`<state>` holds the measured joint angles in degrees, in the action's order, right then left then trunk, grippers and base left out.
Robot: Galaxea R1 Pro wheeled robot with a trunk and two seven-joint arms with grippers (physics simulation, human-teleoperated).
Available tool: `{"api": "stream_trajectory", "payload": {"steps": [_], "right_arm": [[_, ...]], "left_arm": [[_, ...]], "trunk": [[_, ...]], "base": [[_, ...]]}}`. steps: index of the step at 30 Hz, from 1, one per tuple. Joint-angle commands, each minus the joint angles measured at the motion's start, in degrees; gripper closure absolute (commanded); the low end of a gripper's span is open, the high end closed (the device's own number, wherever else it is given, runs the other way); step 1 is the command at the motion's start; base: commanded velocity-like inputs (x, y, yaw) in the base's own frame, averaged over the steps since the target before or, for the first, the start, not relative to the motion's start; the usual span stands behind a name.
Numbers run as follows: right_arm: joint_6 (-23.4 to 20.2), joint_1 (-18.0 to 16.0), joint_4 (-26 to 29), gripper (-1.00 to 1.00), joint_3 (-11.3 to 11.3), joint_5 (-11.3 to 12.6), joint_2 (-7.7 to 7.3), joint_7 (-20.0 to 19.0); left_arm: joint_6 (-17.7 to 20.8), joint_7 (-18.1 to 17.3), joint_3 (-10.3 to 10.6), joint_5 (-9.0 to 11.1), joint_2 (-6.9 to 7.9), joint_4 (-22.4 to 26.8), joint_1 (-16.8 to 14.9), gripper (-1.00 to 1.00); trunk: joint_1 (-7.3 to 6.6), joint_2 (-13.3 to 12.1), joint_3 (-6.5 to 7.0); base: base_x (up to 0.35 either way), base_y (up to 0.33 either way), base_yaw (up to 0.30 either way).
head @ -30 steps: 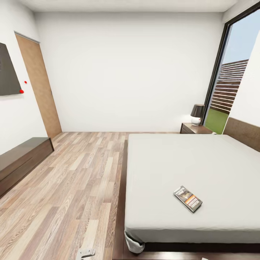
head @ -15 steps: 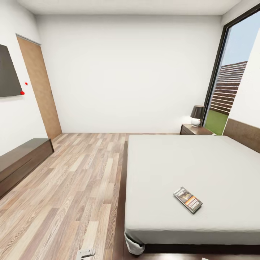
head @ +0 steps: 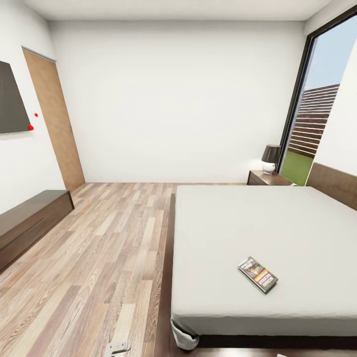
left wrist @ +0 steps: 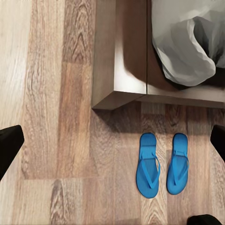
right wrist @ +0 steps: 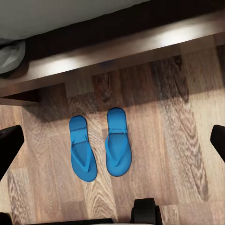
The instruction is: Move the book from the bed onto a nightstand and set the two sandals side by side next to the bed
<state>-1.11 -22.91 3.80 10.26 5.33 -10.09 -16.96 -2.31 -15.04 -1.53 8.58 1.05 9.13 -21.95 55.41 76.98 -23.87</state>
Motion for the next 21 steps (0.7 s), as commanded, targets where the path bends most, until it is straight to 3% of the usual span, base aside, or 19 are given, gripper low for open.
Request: {"api": "stream_trajectory", "payload": {"steps": [1,21], "right_arm": [[-0.1,0.0,0.0,-1.0,0.1,0.6,-0.01,-0.3],[-0.1,0.0,0.0,-1.0,0.1,0.6,-0.01,-0.3]], "left_arm": [[-0.1,-0.3,-0.1,0.4,0.01,-0.1,0.0,-1.0],[-0.1,-0.3,-0.1,0.4,-0.09,-0.1,0.0,-1.0]], "trunk": [[0.0,0.0,-0.06],[0.0,0.0,-1.03]], "base": [[0.0,0.0,0.0],[0.0,0.0,0.0]]}}
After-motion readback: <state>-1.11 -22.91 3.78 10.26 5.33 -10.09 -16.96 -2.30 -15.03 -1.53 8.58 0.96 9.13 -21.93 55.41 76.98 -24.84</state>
